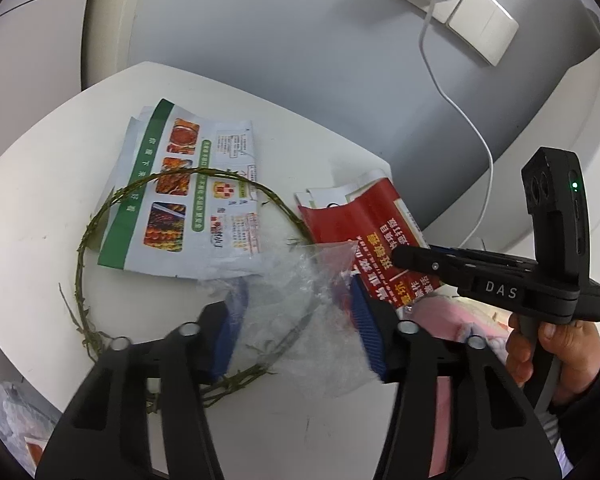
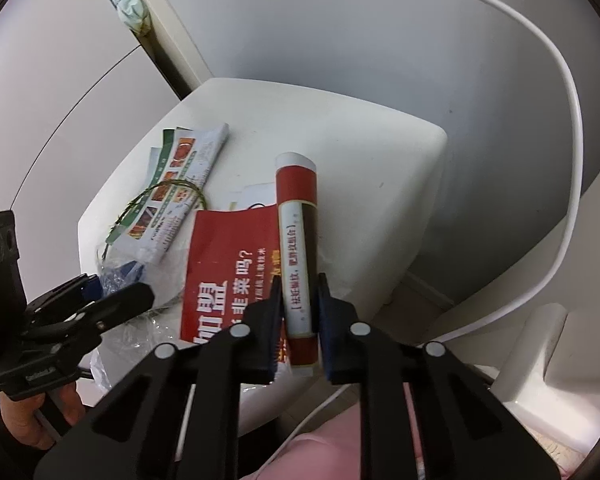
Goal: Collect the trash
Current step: 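Close the left gripper on the plastic wrapper while the right gripper grips the red flyer, then carry the plastic wrapper and red flyer in both grippers over the wastebasket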
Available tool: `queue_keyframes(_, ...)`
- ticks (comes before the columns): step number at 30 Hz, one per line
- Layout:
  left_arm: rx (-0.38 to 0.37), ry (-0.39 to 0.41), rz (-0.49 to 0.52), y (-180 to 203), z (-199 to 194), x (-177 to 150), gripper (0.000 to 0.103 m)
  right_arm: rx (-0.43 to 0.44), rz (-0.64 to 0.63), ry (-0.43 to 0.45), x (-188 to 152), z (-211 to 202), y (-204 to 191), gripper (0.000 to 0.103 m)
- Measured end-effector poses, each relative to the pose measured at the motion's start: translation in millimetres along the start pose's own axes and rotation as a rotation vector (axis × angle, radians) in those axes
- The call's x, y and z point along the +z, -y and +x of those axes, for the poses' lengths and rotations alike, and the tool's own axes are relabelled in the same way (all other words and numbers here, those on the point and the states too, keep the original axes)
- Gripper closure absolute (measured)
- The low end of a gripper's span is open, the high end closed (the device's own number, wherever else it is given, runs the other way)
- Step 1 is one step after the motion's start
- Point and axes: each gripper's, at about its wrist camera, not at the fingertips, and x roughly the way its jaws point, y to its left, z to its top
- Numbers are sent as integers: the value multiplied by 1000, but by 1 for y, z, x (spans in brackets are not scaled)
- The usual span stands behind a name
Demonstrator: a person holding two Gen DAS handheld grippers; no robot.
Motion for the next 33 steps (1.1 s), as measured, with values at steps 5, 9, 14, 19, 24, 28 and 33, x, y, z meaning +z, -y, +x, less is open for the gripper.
queue_keyframes(5,-7,4,4,2,-3,1,86,21,-17,15,-1,-7,-7,90)
queue_keyframes(9,-20,23,8,6,-11,3,88,34,-34,39,0,-19,-15,90)
queue_keyframes(14,-25,49,22,17,-29,5,88,47,-51,75,2,-36,-27,90)
queue_keyframes(19,-30,81,31,25,-50,10,88,52,-62,111,1,-55,-36,90)
queue_keyframes(24,-35,116,41,34,-73,12,88,50,-82,145,-2,-76,-49,90)
queue_keyframes(28,-34,143,47,40,-92,13,88,51,-101,168,-5,-91,-60,90)
queue_keyframes(33,-27,173,45,38,-115,10,88,62,-132,192,-7,-105,-82,90)
